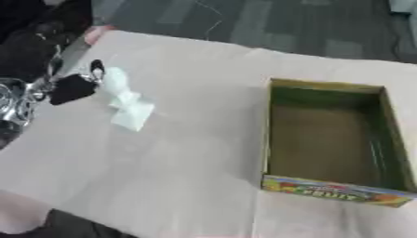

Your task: Pick up objects on the table and place them in the box.

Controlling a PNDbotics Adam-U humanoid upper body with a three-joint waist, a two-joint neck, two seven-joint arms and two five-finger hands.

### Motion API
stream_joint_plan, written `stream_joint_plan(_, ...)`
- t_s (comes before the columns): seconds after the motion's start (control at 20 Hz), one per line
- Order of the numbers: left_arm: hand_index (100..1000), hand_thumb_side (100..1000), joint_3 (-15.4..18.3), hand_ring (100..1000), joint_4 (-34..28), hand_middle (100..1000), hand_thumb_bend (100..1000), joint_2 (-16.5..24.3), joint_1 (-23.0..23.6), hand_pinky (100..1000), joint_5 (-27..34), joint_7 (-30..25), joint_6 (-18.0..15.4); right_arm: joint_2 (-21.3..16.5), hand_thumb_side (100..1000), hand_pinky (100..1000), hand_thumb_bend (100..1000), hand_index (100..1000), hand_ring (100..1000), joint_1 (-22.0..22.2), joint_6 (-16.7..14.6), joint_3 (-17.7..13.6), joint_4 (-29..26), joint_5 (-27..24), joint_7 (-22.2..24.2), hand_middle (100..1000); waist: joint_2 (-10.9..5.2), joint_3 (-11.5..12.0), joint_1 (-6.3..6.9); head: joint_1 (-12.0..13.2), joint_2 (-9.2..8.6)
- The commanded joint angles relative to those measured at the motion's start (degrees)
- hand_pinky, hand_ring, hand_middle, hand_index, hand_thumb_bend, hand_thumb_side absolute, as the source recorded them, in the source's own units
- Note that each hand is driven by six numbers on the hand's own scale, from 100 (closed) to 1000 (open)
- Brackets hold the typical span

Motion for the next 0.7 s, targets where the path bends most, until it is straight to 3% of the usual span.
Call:
stream_joint_plan(0.05, 922, 862, 1.0, 899, -0.6, 952, 144, 0.7, -0.1, 1000, 0.8, 1.9, -0.6, -1.2, 1000, 434, 100, 532, 363, -0.6, -0.1, -0.3, -0.3, -0.5, 0.5, 389, -0.44, 0.1, -0.05, 0.7, -0.05)
stream_joint_plan(0.35, 946, 925, 0.0, 893, -0.6, 958, 100, 0.2, -2.3, 995, 7.3, 1.8, -5.9, -1.6, 1000, 435, 100, 532, 363, -0.9, -0.7, -0.2, 0.6, -1.0, 1.7, 389, 0.03, 0.0, -0.2, 0.4, -0.05)
stream_joint_plan(0.55, 958, 924, -1.0, 901, -0.6, 965, 114, 0.0, -4.2, 1000, 13.4, -1.8, -10.4, -1.5, 1000, 435, 100, 533, 364, -1.2, -0.9, -0.3, 0.9, -1.5, 2.4, 389, 0.44, -0.4, -0.26, -0.6, -0.05)
stream_joint_plan(0.7, 957, 926, -1.2, 903, 0.3, 964, 113, -0.5, -5.5, 1000, 14.9, -3.2, -11.7, -1.3, 1000, 435, 100, 533, 364, -1.4, -0.8, -0.3, 0.8, -1.9, 2.8, 389, 0.69, -0.6, -0.3, -0.4, -0.05)
